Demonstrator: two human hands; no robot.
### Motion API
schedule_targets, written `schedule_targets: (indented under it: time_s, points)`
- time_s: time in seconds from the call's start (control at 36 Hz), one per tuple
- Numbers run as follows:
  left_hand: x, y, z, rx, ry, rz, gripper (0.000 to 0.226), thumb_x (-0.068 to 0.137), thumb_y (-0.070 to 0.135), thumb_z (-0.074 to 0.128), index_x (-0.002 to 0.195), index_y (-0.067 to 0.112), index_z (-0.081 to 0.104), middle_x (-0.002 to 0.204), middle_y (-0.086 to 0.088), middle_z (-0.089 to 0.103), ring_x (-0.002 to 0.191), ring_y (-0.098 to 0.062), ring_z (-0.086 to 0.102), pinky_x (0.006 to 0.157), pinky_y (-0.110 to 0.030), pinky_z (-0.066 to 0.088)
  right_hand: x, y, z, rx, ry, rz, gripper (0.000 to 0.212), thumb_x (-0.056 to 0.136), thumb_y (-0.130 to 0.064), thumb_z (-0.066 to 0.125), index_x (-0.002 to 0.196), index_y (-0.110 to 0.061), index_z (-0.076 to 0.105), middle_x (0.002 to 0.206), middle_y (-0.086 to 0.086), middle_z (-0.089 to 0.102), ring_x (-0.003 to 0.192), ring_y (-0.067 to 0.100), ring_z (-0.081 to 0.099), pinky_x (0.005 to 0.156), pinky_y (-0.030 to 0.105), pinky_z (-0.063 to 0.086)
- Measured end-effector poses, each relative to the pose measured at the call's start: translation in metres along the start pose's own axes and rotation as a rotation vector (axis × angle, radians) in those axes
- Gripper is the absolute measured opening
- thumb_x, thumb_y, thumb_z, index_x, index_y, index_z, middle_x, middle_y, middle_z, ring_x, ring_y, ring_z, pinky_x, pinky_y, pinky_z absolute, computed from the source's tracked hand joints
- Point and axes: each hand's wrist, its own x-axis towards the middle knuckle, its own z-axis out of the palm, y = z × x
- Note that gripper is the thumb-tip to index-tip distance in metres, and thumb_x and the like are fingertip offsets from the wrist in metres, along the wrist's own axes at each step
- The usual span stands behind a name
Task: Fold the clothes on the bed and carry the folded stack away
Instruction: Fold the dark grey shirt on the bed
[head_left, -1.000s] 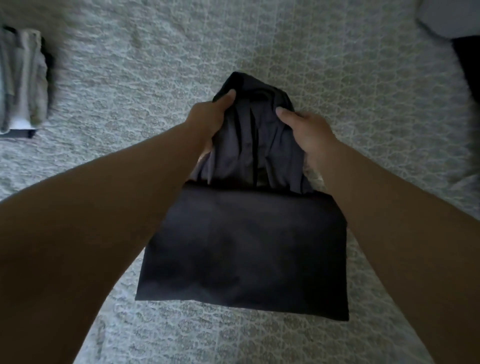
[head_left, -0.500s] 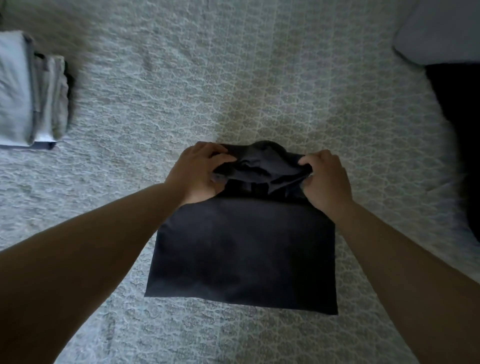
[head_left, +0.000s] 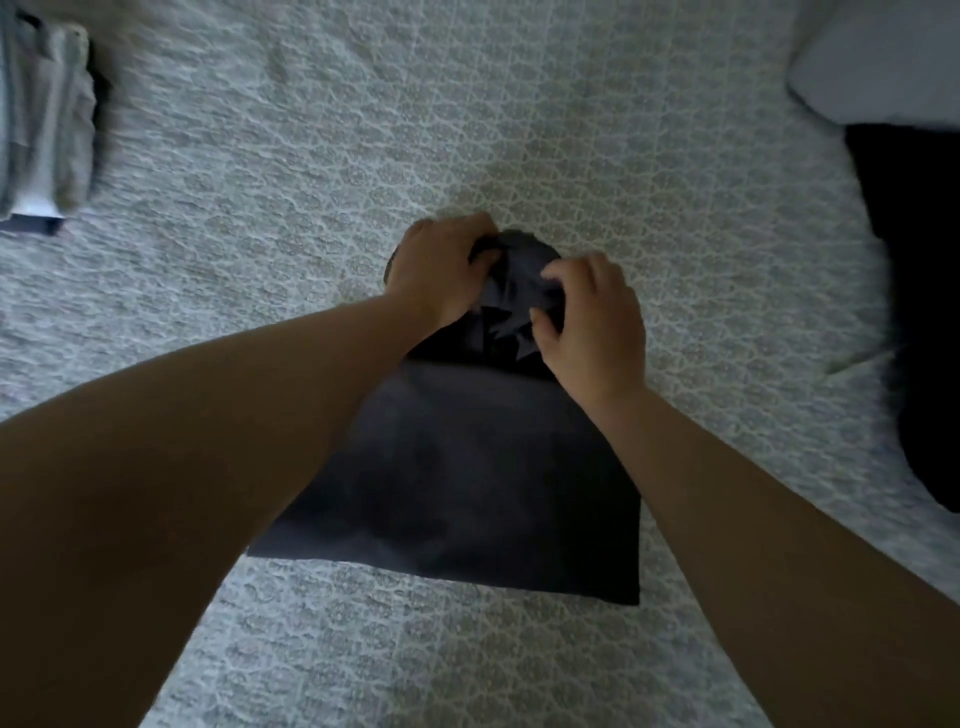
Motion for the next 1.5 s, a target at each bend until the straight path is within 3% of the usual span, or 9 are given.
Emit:
schedule_targets:
  time_s: [0.22,0.36,0.53,0.69,0.86,1.06,1.28,1.42,1.5]
  points:
    - [-0.010,0.023,-0.065,-0.013,0.077,0.457,0.032,0.098,0.028,0.045,0.109,0.001,0.058,0.096,-0.012,0.065,0.075,-0.033,0.062,0.062,-0.028,0.035,0.027,-0.011,-0.025,-0.185,-0.045,0.021,0.057,0.081,-0.049,0.066,0.118,-0.006,0.055,0.120,0.012,0.052,0.110,0.032,0.046,0.087,0.040,0.037]
    - [-0.023,0.021,-0.071,-0.002,-0.224,0.292,0.048,0.086,0.022,0.067,0.125,0.005,0.046,0.118,-0.014,0.055,0.093,-0.034,0.059,0.073,-0.032,0.040,0.020,-0.020,-0.042,-0.178,-0.110,0.088,0.014,0.084,-0.015,0.064,0.092,-0.005,0.058,0.092,0.014,0.060,0.091,0.035,0.056,0.081,0.040,0.037]
    - [-0.075,0.024,-0.073,0.154,-0.007,0.365,0.033,0.070,0.008,0.072,0.095,0.014,0.052,0.083,-0.012,0.064,0.058,-0.033,0.061,0.050,-0.031,0.042,-0.026,-0.033,-0.049,-0.209,0.130,-0.431,0.017,0.064,0.008,0.046,0.069,-0.001,0.060,0.066,0.014,0.055,0.055,0.028,0.053,0.054,0.029,0.037]
    - [-0.170,-0.007,-0.030,0.440,-0.564,0.609,0.035,0.088,0.040,0.055,0.117,0.021,0.058,0.109,-0.001,0.058,0.102,-0.025,0.054,0.075,-0.035,0.043,-0.121,-0.016,-0.021,-0.302,-0.571,-0.434,0.032,0.072,-0.010,0.066,0.103,-0.013,0.060,0.102,0.007,0.057,0.091,0.028,0.056,0.073,0.037,0.043]
    - [-0.223,-0.011,-0.010,-0.030,-0.306,-0.223,0.029,0.076,0.062,0.060,0.088,0.036,0.055,0.084,0.018,0.058,0.079,-0.005,0.058,0.067,-0.028,0.046,-0.159,-0.024,-0.002,-0.067,-0.521,-0.037,0.026,0.086,-0.041,0.055,0.099,-0.020,0.060,0.091,-0.003,0.058,0.092,0.020,0.054,0.075,0.032,0.039]
    - [-0.214,0.007,0.010,-0.481,-0.067,-1.098,0.064,0.073,0.060,0.067,0.120,0.023,0.047,0.088,0.000,0.068,0.074,-0.017,0.068,0.067,-0.030,0.052,-0.120,-0.039,0.012,0.717,-0.109,1.374,0.060,0.087,-0.042,0.062,0.131,-0.007,0.042,0.097,0.012,0.062,0.078,0.028,0.062,0.061,0.031,0.045]
    - [-0.181,0.024,0.003,-0.902,-0.028,-1.274,0.030,0.102,0.027,0.035,0.079,0.013,0.048,0.039,0.010,0.051,0.029,0.000,0.044,0.036,-0.017,0.035,-0.098,-0.033,-0.006,1.092,-0.354,1.460,0.020,0.100,-0.024,0.046,0.083,-0.014,0.052,0.068,-0.002,0.057,0.060,0.008,0.057,0.055,0.021,0.040]
    - [-0.193,0.027,-0.031,-0.734,0.251,-0.797,0.031,0.102,0.039,0.033,0.082,0.029,0.054,0.059,0.007,0.062,0.055,-0.007,0.063,0.057,-0.024,0.050,-0.110,-0.023,-0.028,1.611,-0.188,1.231,0.021,0.096,-0.028,0.052,0.107,-0.012,0.061,0.100,0.003,0.071,0.100,0.016,0.066,0.076,0.028,0.052]
    - [-0.203,0.021,-0.034,-0.885,0.180,-0.846,0.025,0.098,0.040,0.044,0.082,0.032,0.061,0.081,0.009,0.067,0.074,-0.013,0.069,0.063,-0.027,0.056,-0.127,-0.017,-0.027,1.698,-0.191,1.184,0.022,0.094,-0.025,0.054,0.112,-0.013,0.061,0.104,0.000,0.071,0.097,0.014,0.068,0.071,0.028,0.057]
